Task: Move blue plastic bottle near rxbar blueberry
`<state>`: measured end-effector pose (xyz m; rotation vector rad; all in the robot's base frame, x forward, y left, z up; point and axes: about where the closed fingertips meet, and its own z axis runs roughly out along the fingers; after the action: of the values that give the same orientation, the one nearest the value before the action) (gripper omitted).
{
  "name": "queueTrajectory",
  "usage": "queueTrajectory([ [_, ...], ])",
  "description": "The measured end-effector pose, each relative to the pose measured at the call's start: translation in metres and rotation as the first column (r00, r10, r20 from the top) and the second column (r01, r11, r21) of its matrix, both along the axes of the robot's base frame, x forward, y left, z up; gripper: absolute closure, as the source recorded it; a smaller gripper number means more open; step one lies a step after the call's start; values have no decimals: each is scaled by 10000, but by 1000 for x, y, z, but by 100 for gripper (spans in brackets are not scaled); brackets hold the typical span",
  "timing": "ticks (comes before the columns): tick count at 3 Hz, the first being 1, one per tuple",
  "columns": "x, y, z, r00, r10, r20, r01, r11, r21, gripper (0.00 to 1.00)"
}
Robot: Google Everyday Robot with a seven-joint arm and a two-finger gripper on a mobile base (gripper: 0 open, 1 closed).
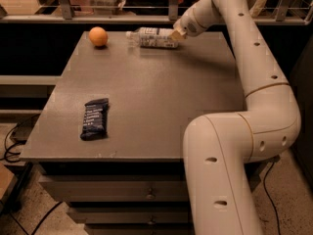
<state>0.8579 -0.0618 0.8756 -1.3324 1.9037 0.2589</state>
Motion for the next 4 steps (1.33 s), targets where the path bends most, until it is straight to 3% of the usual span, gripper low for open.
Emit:
queueTrajectory([
  [1,-3,1,3,10000,0,3,0,10000,-3,100],
  [4,-6,2,12,10000,-2,5,2,10000,-3,30],
])
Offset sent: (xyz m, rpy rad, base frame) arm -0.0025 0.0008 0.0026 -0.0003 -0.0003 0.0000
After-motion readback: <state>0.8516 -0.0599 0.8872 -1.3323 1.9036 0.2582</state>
